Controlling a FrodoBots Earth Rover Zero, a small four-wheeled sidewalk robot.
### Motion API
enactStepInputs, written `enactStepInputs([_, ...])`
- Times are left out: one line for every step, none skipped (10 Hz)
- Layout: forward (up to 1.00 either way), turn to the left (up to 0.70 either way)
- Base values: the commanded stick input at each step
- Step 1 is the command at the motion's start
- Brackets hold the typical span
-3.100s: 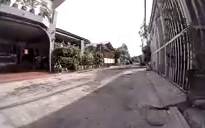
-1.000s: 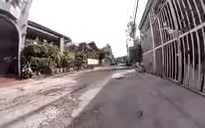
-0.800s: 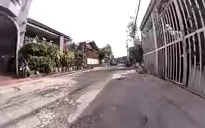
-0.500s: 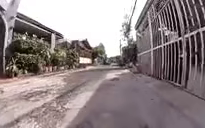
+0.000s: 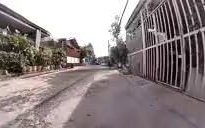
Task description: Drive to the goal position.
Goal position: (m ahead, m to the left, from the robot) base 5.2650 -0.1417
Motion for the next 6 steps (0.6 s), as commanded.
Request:
enactStepInputs([0.70, 0.00])
enactStepInputs([0.70, 0.00])
enactStepInputs([0.70, 0.00])
enactStepInputs([0.70, 0.00])
enactStepInputs([0.70, 0.00])
enactStepInputs([0.70, 0.00])
